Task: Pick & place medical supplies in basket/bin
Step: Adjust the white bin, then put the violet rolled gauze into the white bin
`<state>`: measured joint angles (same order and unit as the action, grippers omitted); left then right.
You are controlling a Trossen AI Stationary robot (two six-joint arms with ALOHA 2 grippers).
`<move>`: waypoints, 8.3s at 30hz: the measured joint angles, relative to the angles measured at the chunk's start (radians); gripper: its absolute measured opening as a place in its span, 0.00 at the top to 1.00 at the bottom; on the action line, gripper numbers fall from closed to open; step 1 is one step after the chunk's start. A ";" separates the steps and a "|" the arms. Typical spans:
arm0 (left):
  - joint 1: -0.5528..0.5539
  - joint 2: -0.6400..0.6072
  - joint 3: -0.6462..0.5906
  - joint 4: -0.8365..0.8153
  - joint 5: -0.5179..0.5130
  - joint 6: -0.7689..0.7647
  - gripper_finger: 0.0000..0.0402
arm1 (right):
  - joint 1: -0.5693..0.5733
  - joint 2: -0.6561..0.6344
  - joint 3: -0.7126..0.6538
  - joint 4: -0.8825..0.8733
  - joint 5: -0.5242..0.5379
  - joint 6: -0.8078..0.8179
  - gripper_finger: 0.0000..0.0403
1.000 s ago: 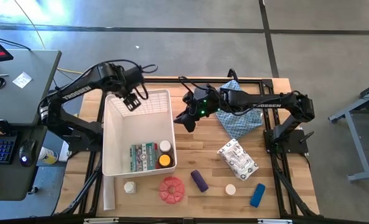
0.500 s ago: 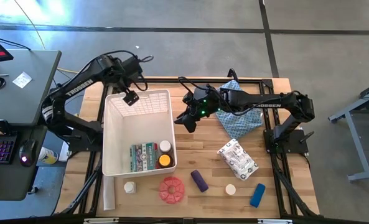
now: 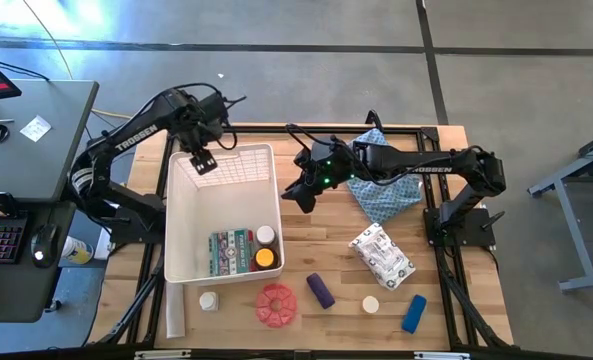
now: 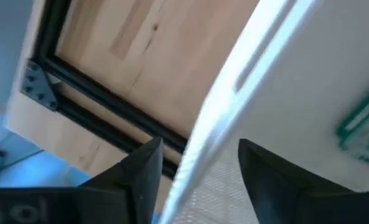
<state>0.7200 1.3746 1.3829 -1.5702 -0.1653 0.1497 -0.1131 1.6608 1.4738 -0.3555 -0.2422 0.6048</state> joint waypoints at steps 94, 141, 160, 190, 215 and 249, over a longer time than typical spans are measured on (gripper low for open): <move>0.000 -0.004 -0.011 0.130 -0.110 0.571 0.61 | -0.004 0.000 0.000 -0.010 0.007 0.015 0.69; 0.000 -0.167 0.351 0.352 0.515 -0.312 0.56 | -0.057 -0.143 0.000 -0.092 0.036 0.051 0.71; -0.331 -0.251 0.514 0.393 0.391 -0.292 0.71 | 0.241 -0.130 0.000 -0.166 0.330 0.280 0.72; -0.960 -0.154 0.489 0.470 -0.002 -0.686 0.89 | 0.400 0.155 0.000 -0.328 0.228 0.444 0.27; -1.002 -0.125 0.488 0.468 -0.039 -0.738 0.88 | 0.521 0.371 0.000 -0.364 0.196 0.548 0.35; -1.002 -0.134 0.487 0.354 -0.054 -0.754 0.88 | 0.349 -0.007 -0.001 -0.264 0.403 0.483 0.64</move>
<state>-0.2821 1.2406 1.8699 -1.2166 -0.2191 -0.6041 0.2361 1.6533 1.4727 -0.6193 0.1609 1.0881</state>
